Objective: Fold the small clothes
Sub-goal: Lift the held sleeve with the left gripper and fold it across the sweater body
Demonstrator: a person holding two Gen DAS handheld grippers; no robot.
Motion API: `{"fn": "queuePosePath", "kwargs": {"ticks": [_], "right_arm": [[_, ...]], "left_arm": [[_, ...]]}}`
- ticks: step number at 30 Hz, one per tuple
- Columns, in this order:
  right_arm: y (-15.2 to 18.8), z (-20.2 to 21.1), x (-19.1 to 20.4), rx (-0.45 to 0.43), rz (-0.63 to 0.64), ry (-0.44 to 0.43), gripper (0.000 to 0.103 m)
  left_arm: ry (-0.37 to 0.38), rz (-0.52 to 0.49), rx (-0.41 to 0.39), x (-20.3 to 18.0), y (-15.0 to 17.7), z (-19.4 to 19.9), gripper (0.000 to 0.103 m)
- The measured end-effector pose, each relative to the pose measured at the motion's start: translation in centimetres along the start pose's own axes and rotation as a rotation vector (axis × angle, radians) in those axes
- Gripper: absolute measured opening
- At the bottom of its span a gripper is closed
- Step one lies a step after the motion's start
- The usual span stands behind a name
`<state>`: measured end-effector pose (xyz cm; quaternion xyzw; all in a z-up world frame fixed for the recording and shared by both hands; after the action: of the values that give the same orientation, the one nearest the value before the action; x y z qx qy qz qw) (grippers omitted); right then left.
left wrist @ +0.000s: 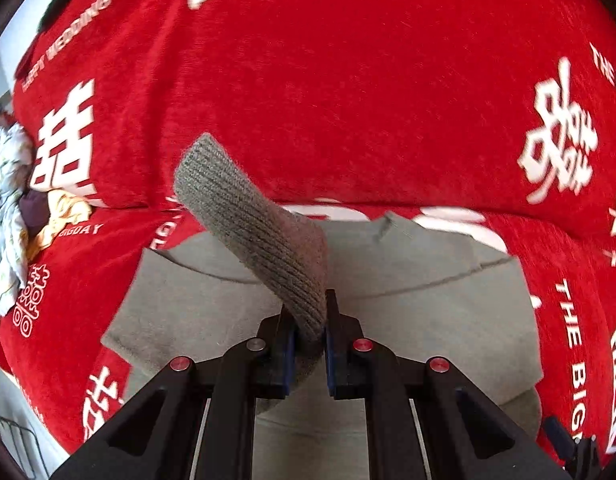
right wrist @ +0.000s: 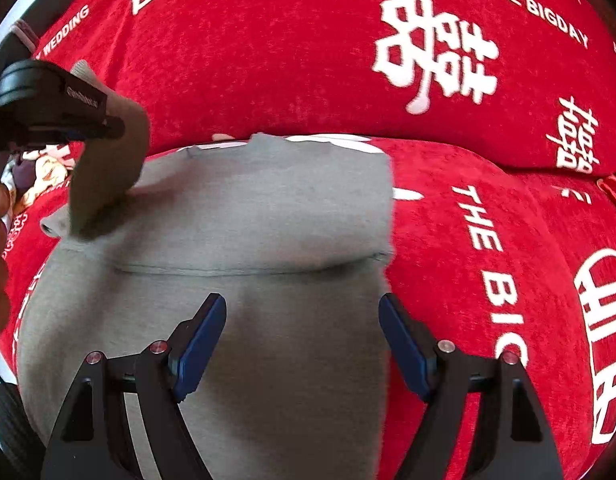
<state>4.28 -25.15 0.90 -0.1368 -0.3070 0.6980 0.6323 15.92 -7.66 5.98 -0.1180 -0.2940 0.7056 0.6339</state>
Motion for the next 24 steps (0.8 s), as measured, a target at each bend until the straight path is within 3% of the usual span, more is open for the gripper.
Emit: {"fn": "queuePosePath", "kwargs": {"ticks": [10,19,24], "right_arm": [[0.5,0.8,-4.3,-0.024,-0.083,-0.01,0.081],[0.7,1.3,-5.9,-0.034,-0.107,-0.013,0.081],[0.9,1.3,-6.0,-0.03,-0.104,-0.006,0.081]], "left_arm": [[0.027,-0.101,0.0,-7.4,1.1,0.7,0.013],[0.052,-0.136,0.086,-10.0,3.3,-2.2,0.013],[0.138,-0.118,0.133,-10.2,4.4,-3.4,0.013]]}}
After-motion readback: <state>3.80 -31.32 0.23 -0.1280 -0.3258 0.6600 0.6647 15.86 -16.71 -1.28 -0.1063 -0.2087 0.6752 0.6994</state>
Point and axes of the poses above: each gripper's, at about its wrist camera, not at the fingertips, and z roughly against the way its jaws point, x to its left, y to its underside, the point moved 6 cm from there along -z, roughly the way its jaws point, and after that the axes turned 8 degrees about -y, right-handed, at the moved point
